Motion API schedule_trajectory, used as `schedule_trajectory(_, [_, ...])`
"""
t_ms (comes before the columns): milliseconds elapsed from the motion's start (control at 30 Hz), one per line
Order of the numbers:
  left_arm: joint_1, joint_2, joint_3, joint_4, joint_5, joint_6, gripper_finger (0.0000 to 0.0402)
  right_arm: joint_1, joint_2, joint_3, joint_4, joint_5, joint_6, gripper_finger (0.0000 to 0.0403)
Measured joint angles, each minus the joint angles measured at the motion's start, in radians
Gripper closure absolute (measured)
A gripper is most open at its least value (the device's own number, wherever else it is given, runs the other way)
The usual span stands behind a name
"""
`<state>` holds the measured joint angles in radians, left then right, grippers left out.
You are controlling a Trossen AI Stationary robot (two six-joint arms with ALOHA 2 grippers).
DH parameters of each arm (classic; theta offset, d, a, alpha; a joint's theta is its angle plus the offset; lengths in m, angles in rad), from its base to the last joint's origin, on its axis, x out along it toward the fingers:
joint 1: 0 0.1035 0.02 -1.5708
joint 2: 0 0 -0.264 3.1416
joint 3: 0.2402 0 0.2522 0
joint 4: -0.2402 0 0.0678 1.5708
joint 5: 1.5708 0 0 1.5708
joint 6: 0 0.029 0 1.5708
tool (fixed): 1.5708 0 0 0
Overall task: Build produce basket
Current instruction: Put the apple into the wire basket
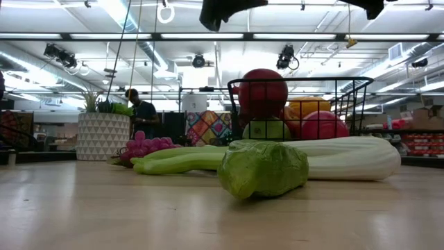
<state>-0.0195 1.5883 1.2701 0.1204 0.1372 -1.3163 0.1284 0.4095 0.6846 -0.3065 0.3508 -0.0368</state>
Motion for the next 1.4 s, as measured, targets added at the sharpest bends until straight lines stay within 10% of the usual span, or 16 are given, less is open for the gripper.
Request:
schedule_trajectory(333, [0.066,-0.001,0.000,0.072,-0.322,-0.022,0.0024,0.000,0.000,-0.002,0.001,0.000,0.025,0.0215])
schedule_trajectory(567, [0.119,0.000,0.000,0.066,-0.429,0.252,0.0024,0.000,0.004,-0.020,0.003,0.000,0.063,0.0215])
schedule_trajectory(867, [0.190,0.000,0.000,0.066,-0.433,0.769,0.0024,0.001,0.002,-0.067,-0.016,-0.004,0.110,0.0215])
schedule_trajectory(1400, [0.215,0.136,0.042,0.083,-0.297,0.894,0.0024,0.002,-0.349,-0.245,0.020,-0.149,0.122,0.0215])
